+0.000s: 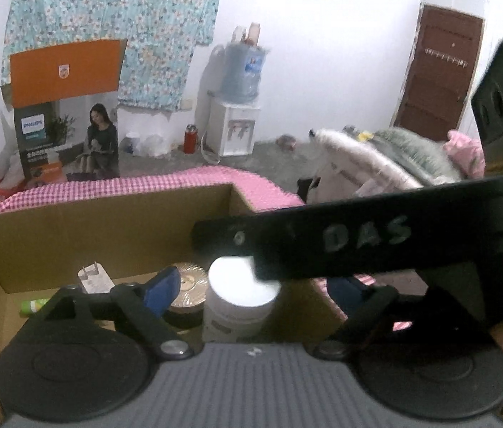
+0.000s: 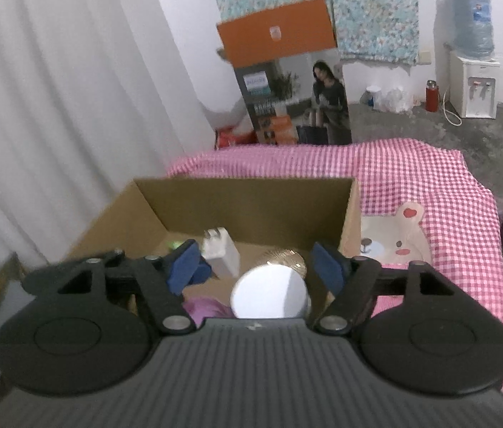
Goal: Organize rigid objects
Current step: 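Lower the white bottle into the box and open the right gripper, then withdraw the right gripper and lower it onto the green dropper bottle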
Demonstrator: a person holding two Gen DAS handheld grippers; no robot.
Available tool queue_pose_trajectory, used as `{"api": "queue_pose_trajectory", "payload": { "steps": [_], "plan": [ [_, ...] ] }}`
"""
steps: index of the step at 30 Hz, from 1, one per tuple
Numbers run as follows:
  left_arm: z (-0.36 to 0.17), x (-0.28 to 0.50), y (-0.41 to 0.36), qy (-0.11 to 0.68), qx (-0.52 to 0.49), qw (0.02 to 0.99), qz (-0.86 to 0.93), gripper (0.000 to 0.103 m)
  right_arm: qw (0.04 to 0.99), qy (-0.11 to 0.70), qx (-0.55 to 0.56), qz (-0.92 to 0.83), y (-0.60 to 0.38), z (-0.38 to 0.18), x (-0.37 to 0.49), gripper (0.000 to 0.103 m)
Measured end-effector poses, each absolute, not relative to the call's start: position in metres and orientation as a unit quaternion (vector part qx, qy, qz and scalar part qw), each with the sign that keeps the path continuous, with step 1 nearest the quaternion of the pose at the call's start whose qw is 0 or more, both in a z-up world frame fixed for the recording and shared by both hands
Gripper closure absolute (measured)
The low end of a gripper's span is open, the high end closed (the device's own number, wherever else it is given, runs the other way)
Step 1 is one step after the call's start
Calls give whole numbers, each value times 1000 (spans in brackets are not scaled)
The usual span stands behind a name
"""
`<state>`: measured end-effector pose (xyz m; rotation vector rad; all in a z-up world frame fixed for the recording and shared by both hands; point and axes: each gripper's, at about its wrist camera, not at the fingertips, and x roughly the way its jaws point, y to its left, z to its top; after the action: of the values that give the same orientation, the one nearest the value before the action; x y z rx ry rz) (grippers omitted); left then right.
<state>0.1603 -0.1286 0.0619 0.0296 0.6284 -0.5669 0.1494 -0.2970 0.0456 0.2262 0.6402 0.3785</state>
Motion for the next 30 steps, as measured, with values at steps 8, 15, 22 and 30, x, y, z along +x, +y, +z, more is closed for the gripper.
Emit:
{"api": "queue_pose_trajectory", "payload": {
  "steps": [8, 15, 22, 30],
  "plan": [
    [89, 121, -106, 271, -32, 914, -299, 7, 945, 218, 160, 184, -305, 88, 82, 6],
    [96, 93, -69, 267, -85, 914, -292, 0, 956, 167, 157, 183, -298, 116, 17, 1],
    [98, 63, -34, 278, -53, 920, -272, 0, 968, 171, 100, 157, -270, 122, -29, 1],
    [85, 41, 13, 311, -14, 926, -216, 0, 968, 225, 23, 103, -219, 107, -51, 1]
  ]
}}
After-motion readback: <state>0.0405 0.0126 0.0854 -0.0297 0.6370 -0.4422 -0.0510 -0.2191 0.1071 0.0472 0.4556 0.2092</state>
